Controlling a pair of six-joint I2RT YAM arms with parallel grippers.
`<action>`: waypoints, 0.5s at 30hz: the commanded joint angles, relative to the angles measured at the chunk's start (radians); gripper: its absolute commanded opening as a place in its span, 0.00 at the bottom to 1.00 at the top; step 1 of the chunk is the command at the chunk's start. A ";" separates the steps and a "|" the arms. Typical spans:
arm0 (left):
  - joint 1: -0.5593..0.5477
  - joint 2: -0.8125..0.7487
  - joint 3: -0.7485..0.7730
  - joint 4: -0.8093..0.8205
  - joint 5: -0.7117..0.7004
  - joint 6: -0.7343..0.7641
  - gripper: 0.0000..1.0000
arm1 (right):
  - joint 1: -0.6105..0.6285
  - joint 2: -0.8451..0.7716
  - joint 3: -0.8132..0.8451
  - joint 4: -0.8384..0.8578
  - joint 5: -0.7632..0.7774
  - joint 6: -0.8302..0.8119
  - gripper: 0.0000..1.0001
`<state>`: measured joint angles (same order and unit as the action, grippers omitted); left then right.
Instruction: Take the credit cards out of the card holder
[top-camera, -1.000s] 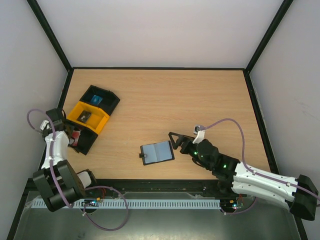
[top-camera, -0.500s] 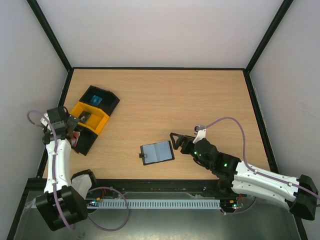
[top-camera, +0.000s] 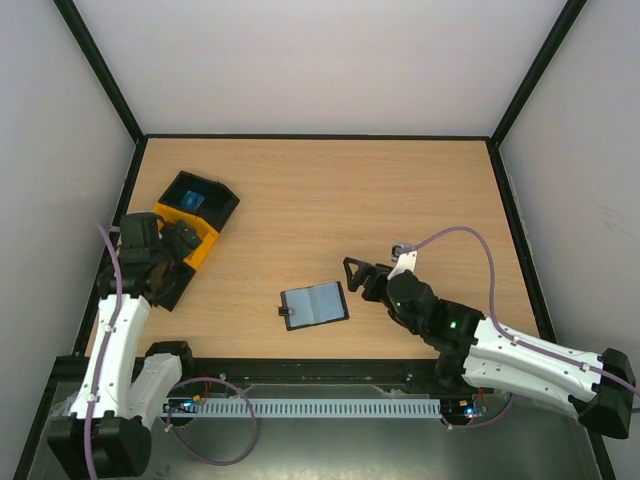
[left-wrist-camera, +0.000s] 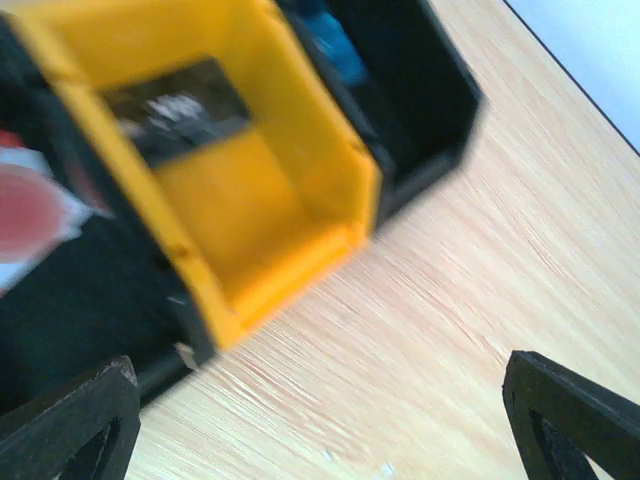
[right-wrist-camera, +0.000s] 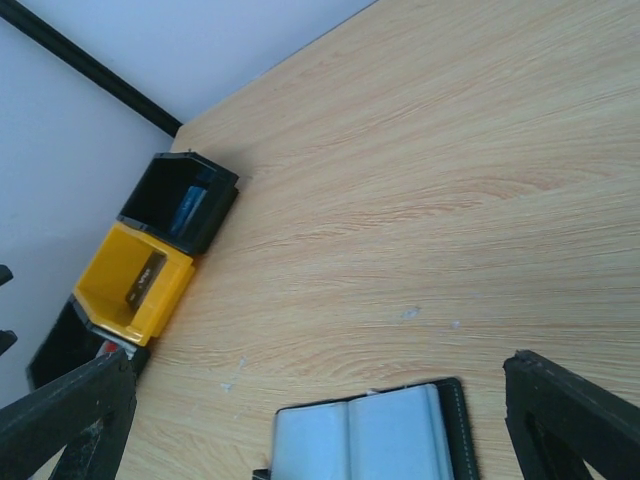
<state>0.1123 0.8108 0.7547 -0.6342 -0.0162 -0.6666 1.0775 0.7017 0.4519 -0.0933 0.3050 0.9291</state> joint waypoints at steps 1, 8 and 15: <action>-0.099 0.001 0.008 0.033 0.273 0.087 1.00 | -0.001 0.008 0.030 -0.052 0.063 0.027 0.98; -0.436 0.014 -0.030 0.181 0.319 0.073 1.00 | 0.000 -0.028 0.049 -0.106 0.101 0.069 0.98; -0.789 0.015 -0.050 0.367 0.207 0.025 1.00 | 0.000 -0.094 0.080 -0.160 0.117 0.098 0.98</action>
<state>-0.5541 0.8253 0.6983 -0.3962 0.2493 -0.6193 1.0775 0.6453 0.4805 -0.1844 0.3660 0.9939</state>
